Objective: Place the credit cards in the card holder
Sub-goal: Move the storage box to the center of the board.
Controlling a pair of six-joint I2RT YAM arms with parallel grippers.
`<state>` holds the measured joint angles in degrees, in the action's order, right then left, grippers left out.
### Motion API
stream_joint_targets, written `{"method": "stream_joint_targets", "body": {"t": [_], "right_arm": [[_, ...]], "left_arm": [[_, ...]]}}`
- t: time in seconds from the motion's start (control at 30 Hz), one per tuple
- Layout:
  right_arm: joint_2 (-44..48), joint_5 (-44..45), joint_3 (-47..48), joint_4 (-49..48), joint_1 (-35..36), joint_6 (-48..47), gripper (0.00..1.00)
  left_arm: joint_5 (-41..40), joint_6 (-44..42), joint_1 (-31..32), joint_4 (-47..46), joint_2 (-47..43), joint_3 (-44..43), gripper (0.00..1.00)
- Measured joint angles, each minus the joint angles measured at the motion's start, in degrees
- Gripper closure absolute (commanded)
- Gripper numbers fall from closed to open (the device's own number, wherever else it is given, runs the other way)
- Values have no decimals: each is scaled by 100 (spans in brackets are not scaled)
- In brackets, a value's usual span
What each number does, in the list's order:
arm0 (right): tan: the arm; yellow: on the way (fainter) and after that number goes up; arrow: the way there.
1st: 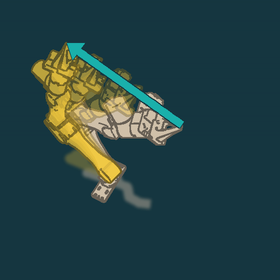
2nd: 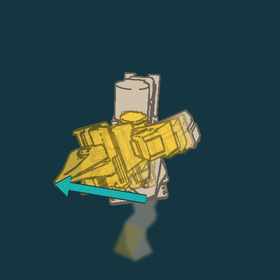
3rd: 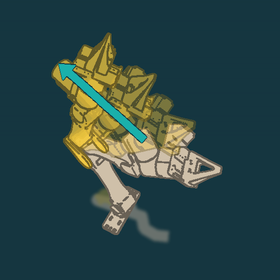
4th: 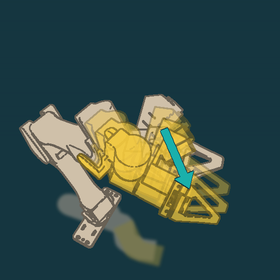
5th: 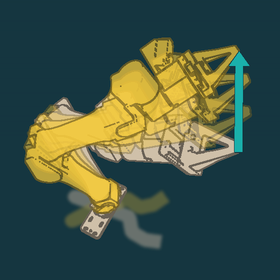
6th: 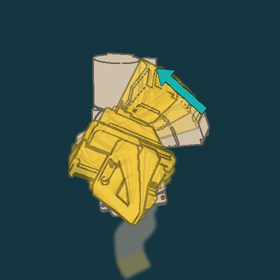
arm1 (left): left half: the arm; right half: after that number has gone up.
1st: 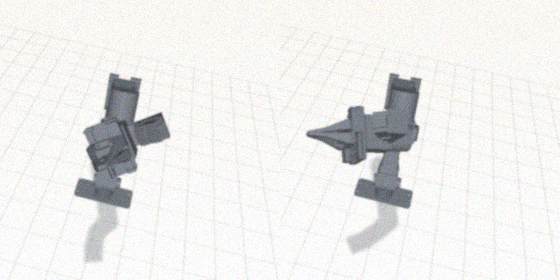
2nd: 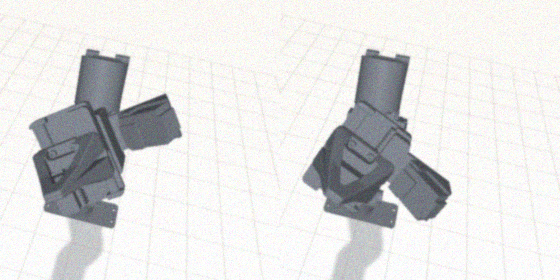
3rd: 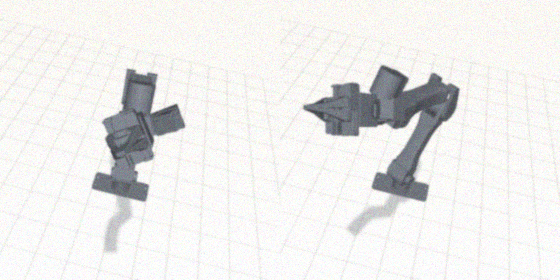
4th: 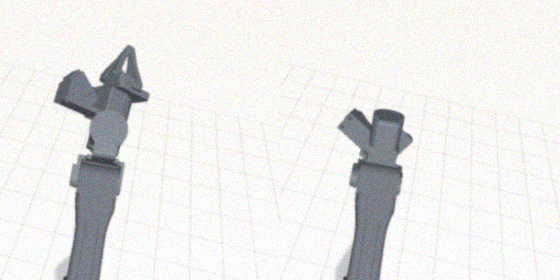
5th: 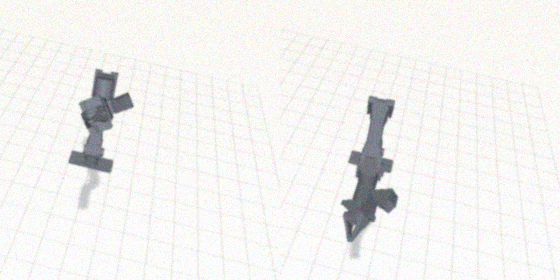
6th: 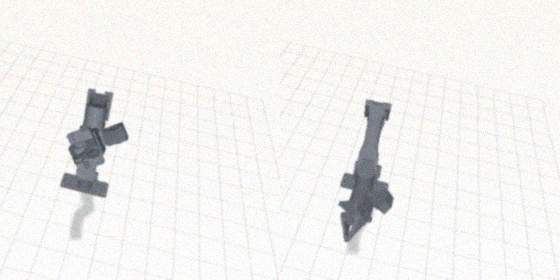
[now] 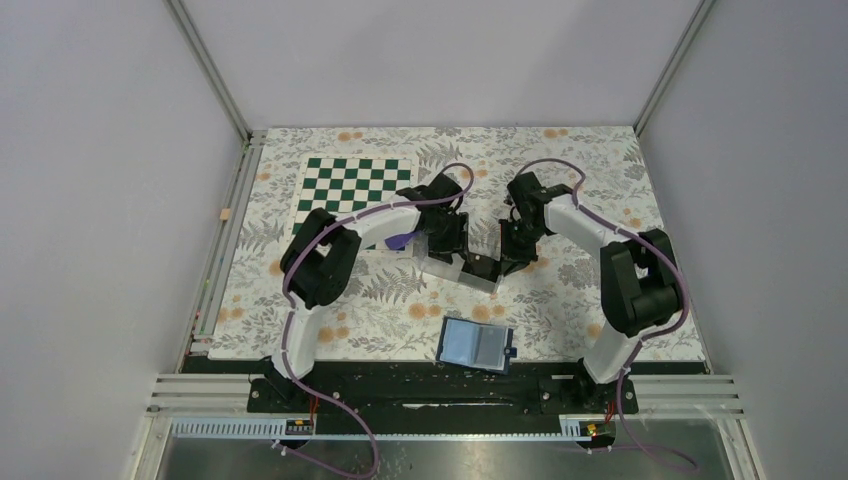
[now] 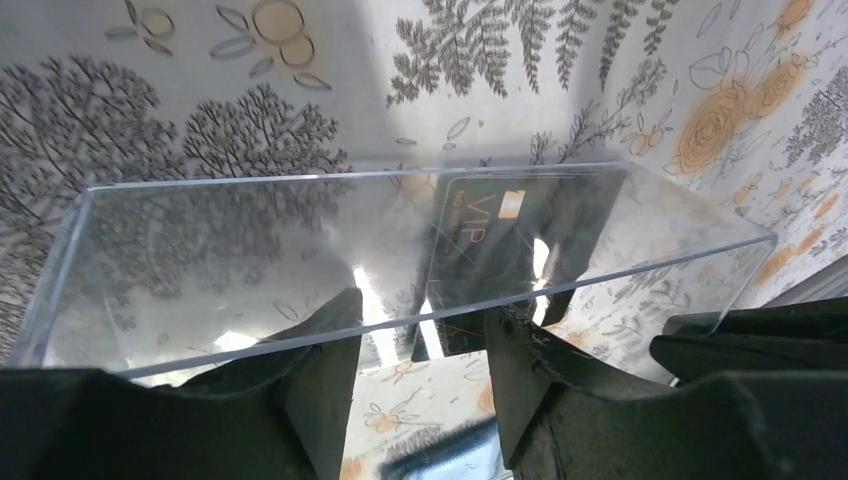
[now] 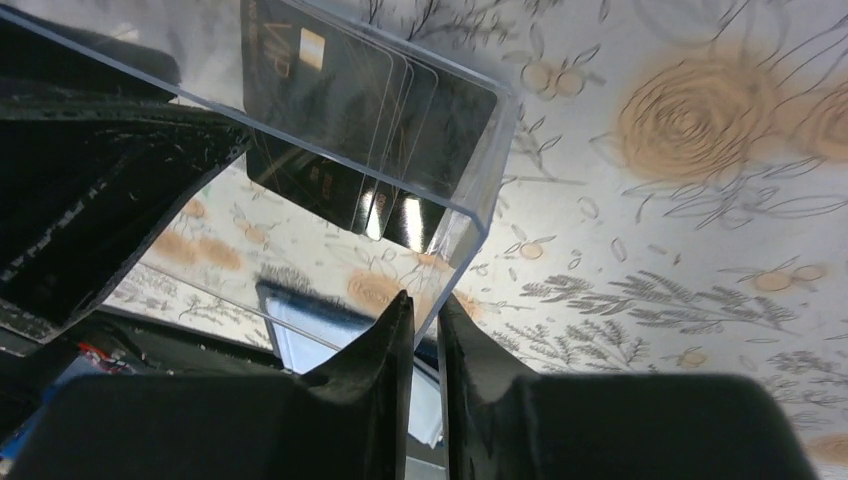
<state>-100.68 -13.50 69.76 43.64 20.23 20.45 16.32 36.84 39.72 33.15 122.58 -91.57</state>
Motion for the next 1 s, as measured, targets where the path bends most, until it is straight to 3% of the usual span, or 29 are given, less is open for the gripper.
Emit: {"method": "stream_joint_targets", "body": {"t": [0.63,1.0], "right_arm": [[592,-420,-800,-382,46,363,80],[592,-555,-817,-433,63,358,80]], "left_arm": [[535,695,608,-1438,-343,920,56],[-387,251,608,-970,-833,929,54]]}}
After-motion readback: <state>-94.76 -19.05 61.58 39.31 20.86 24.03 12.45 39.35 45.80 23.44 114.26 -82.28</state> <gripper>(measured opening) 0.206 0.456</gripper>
